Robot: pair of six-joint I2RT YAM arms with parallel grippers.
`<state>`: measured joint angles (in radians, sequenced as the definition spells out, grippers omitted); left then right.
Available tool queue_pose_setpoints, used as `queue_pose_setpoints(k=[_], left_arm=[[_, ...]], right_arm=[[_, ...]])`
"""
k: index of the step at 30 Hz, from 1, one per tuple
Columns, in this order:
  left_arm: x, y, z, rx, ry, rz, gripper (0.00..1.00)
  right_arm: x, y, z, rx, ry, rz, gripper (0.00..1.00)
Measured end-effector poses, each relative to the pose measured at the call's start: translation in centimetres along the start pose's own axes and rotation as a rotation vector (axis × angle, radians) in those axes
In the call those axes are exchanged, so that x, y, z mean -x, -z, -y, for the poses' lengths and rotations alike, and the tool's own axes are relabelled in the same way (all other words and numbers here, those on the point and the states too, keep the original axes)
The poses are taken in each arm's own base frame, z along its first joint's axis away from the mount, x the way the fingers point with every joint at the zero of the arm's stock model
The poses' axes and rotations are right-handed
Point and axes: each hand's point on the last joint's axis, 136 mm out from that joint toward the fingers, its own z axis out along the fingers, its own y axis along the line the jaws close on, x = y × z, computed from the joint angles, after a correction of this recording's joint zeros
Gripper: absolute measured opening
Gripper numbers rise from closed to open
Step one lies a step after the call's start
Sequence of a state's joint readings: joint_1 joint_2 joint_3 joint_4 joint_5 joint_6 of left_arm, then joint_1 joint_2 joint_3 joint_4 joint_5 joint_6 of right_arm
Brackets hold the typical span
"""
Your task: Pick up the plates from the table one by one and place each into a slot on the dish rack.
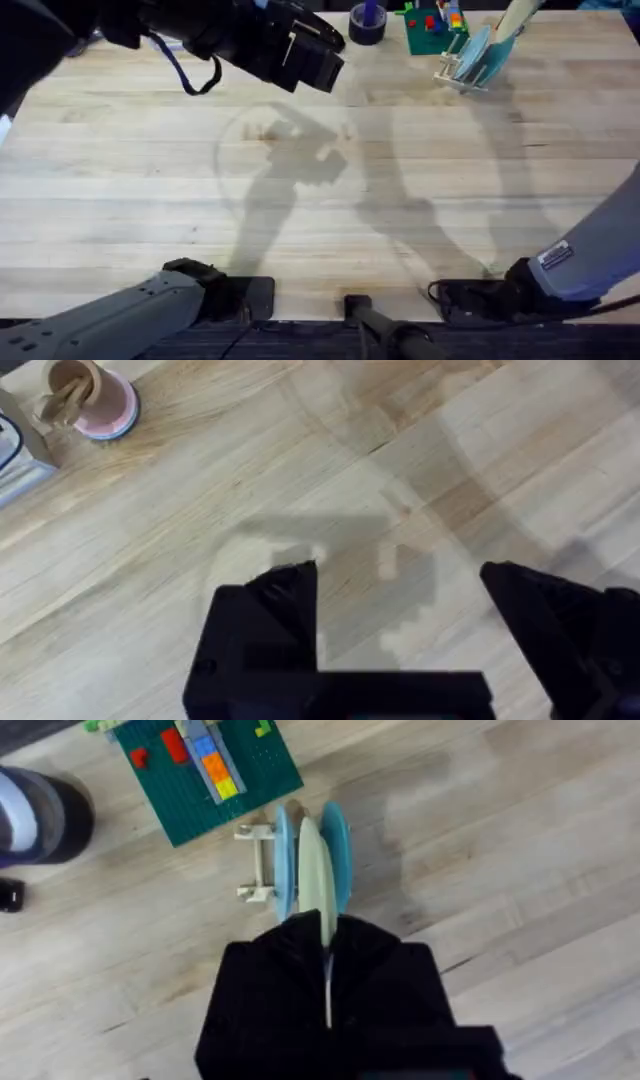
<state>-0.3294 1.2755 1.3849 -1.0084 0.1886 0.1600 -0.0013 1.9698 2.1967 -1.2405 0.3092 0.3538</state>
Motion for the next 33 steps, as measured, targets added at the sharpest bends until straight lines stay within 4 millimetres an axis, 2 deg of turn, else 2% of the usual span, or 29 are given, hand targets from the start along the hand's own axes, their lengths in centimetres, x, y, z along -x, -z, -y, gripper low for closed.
queue_pose_setpoints(k=[11, 19, 25, 29, 33], left_arm=[[0.0, 0.0, 0.0, 0.000, 0.000, 0.000, 0.995], [0.0, 0.0, 0.0, 0.000, 0.000, 0.000, 0.995], [0.0, 0.0, 0.0, 0.000, 0.000, 0.000, 0.994], [0.0, 0.0, 0.0, 0.000, 0.000, 0.000, 0.995], [0.0, 0.0, 0.0, 0.000, 0.000, 0.000, 0.995]], right_arm=[[-0.5, -3.8, -0.6, -0.023, 0.012, -0.056, 0.029], [-0.5, -5.6, -0.1, -0.040, 0.003, -0.081, 0.029], [0.1, -6.3, -0.6, 0.015, -0.020, -0.075, 0.029], [-0.5, -6.7, -0.8, 0.025, -0.015, -0.102, 0.029], [-1.4, -8.3, -1.0, 0.014, -0.004, -0.150, 0.029]])
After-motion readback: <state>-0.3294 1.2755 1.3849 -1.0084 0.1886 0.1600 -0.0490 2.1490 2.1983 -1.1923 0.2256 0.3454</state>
